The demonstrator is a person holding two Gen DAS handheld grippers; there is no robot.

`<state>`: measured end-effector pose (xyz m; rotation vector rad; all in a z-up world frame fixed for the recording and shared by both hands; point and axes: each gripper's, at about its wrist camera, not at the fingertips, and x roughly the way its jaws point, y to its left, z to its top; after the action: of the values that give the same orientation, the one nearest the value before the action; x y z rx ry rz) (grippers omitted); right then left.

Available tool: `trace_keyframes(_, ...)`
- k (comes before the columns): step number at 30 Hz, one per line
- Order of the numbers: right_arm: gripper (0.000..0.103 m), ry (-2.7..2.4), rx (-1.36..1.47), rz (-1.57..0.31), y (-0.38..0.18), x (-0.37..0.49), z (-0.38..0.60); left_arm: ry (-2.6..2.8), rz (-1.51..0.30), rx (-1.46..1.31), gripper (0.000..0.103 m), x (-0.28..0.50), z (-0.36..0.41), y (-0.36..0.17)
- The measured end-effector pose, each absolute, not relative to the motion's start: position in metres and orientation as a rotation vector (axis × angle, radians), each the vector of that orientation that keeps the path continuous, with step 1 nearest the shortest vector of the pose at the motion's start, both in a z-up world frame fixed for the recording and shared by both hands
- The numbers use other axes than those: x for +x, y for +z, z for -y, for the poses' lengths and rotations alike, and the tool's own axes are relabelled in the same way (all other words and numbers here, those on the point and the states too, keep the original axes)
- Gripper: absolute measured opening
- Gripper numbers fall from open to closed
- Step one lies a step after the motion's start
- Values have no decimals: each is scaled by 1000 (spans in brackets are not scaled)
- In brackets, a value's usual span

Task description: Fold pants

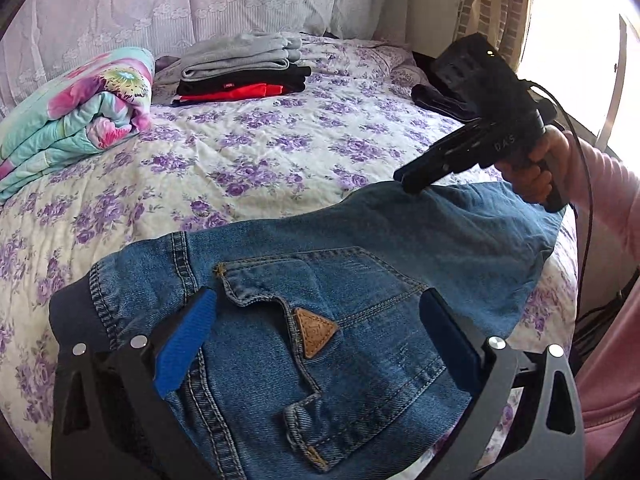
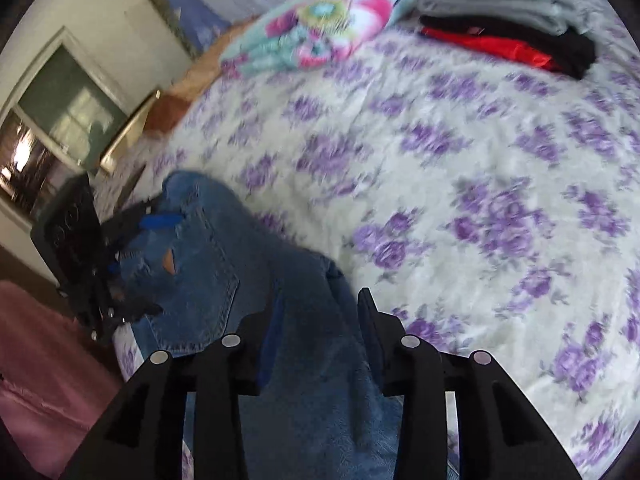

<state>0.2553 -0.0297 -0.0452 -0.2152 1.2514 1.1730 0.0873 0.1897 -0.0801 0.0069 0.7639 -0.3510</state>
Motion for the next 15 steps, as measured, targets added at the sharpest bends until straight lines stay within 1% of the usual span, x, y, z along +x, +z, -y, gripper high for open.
trace_keyframes(2, 41, 1223, -297, -1276, -42, 246, 20, -351, -763, 13, 98, 88, -189, -81)
trace_keyframes(3, 43, 1245, -336, -1274, -38, 240, 16, -351, -763, 16, 98, 88, -188, -81)
trace_keyframes(7, 54, 1344, -510, -1214, -25, 216, 8, -354, -762, 21, 98, 89, -188, -82)
trace_keyframes(9, 53, 1285, -565, -1239, -35, 220, 9, -354, -762, 23, 98, 89, -188, -83)
trace_keyframes(12, 55, 1254, -551, -1334, -50, 234, 12, -352, -761, 28, 99, 90, -187, -83)
trace_keyframes(15, 56, 1411, -468, -1385, -43, 237, 16, -351, -759, 30, 99, 89, -187, -83)
